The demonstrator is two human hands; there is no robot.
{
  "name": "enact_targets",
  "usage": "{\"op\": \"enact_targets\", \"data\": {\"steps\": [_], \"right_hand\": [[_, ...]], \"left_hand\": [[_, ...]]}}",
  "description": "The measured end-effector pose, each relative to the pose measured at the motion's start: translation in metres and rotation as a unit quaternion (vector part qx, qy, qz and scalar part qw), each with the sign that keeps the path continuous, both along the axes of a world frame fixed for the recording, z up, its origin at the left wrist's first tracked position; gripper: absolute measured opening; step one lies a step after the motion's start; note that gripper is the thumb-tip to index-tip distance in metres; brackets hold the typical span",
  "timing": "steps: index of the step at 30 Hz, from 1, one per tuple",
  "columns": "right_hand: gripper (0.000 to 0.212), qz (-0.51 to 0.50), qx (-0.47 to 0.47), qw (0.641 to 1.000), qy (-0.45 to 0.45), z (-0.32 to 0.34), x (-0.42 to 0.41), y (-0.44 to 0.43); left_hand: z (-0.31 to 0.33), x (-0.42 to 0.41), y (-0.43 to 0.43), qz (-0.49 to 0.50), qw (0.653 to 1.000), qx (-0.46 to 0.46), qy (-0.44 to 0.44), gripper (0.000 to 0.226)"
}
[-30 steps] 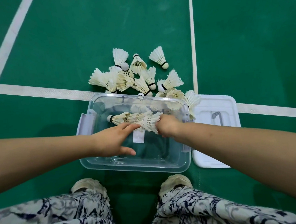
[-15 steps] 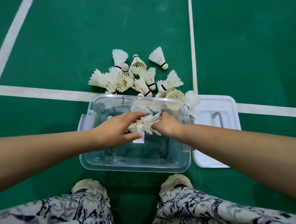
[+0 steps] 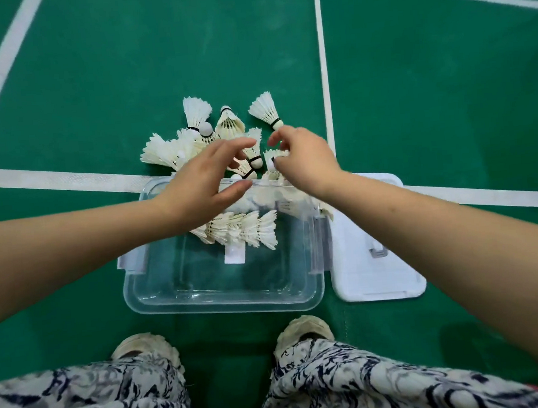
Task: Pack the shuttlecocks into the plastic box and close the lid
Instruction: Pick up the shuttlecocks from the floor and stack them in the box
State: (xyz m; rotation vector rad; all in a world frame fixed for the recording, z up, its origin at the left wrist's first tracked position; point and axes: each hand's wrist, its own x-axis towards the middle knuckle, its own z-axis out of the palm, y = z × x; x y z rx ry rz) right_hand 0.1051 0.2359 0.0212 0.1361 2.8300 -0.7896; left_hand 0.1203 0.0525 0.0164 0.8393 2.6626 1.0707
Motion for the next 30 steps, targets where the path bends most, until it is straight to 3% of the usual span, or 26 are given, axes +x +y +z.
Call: {"op": "enact_targets", "data": {"steps": [3, 8, 14, 18, 23, 30], "right_hand": [[0.057, 0.017, 0.092, 0.994, -0.06, -0.022, -0.02, 0.026], [0.079, 0.068, 0.136, 0.976, -0.154, -0.045, -0.041, 0.038], [0.079, 0.174, 0.197, 0.954, -0.146, -0.064, -0.059, 0.022], [0.066, 0.174, 0.18, 0.955, -0.158, -0.072, -0.067, 0.02], [0.027, 0.172, 0.148, 0.97, -0.088, -0.075, -0.066, 0.018], [0.018, 0.102, 0.098, 0.99, 0.009, -0.056, -0.068, 0.019]], "left_hand": [[0.0, -0.007, -0.003, 0.016, 1.0, -0.02, -0.003, 0.054], [-0.004, -0.015, -0.009, 0.035, 0.999, -0.031, -0.014, 0.05], [-0.011, -0.024, -0.011, 0.04, 0.998, -0.037, -0.02, 0.051], [-0.015, -0.028, -0.015, 0.044, 0.998, -0.038, -0.021, 0.052], [-0.022, -0.024, -0.02, 0.04, 0.998, -0.043, -0.039, 0.053], [-0.013, -0.02, -0.02, 0.045, 0.998, -0.036, -0.039, 0.052]]}}
